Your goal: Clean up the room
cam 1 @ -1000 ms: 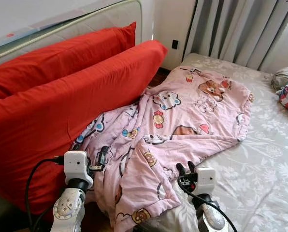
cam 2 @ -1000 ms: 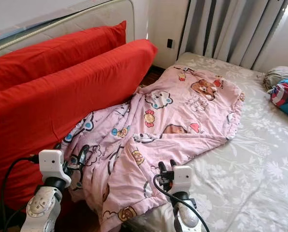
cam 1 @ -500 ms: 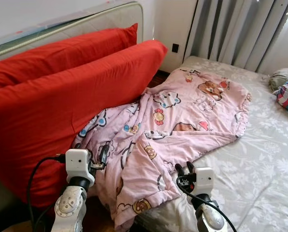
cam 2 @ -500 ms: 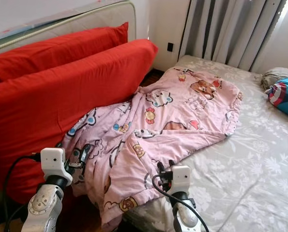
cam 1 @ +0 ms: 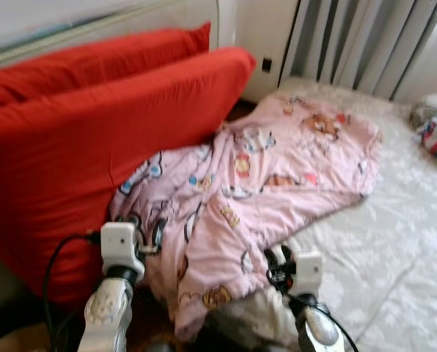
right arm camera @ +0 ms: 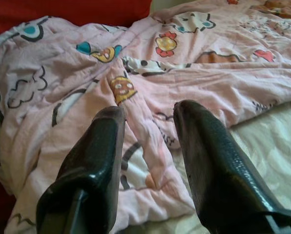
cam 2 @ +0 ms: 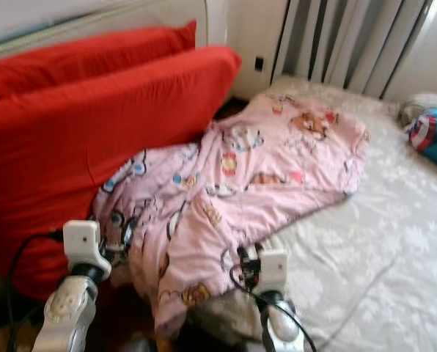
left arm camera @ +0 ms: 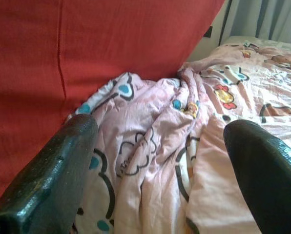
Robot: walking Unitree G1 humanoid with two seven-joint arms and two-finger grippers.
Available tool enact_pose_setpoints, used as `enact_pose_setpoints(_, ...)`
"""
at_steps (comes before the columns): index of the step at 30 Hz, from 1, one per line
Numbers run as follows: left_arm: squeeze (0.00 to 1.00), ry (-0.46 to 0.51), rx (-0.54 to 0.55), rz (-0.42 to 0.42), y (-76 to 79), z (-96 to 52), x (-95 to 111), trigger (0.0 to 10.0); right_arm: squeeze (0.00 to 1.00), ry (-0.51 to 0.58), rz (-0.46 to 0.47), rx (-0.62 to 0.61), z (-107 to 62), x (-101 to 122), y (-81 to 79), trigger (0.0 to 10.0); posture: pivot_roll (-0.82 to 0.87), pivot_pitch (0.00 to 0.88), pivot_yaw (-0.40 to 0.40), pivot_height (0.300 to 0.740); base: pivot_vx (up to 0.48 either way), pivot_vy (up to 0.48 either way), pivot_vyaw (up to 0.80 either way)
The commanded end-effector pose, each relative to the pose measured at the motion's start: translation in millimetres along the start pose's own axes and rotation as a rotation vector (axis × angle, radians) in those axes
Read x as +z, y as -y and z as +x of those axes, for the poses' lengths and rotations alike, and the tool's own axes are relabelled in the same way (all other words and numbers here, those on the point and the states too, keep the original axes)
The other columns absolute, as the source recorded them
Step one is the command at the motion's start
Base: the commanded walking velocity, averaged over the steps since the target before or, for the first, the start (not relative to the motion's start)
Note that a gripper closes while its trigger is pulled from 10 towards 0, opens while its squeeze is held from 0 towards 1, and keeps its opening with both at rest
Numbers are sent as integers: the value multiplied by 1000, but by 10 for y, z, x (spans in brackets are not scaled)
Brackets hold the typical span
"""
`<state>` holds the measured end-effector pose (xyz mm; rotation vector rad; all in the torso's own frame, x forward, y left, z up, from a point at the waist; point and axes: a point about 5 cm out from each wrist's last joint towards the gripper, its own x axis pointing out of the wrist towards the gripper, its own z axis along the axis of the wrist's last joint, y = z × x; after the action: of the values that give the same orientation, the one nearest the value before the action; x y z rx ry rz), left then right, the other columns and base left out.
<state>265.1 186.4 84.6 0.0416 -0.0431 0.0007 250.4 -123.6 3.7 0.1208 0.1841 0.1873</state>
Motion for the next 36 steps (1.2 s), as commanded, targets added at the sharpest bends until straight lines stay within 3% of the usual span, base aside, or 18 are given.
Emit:
enact_pose_setpoints(1, 0, -21, -9, -7, 22, 0, -30, 10000, 0, -3, 1, -3, -5, -10, 5, 10000, -29, 48, -36, 645, 0, 0, 0)
enact_pose_setpoints(6, 0, -30, -7, -15, 22, 1, -41, 10000, 0, -5, 2, 0, -4, -14, 0, 10000, -28, 48, -36, 645, 0, 0, 0)
enact_pose_setpoints(10, 0, -32, -4, -13, 22, 5, -43, 10000, 0, -11, 2, 6, -4, -24, -9, 10000, -28, 48, -36, 645, 0, 480, 0)
enact_pose_setpoints(26, 0, -30, -11, -11, 27, 14, -37, 10000, 0, -16, 7, 12, -1, -35, -26, 10000, -27, 47, -34, 645, 0, 0, 0)
enact_pose_setpoints(36, 0, -30, -14, -5, 29, 18, -39, 10000, 0, -15, 7, 9, -1, -35, -26, 10000, -25, 46, -34, 645, 0, 267, 0)
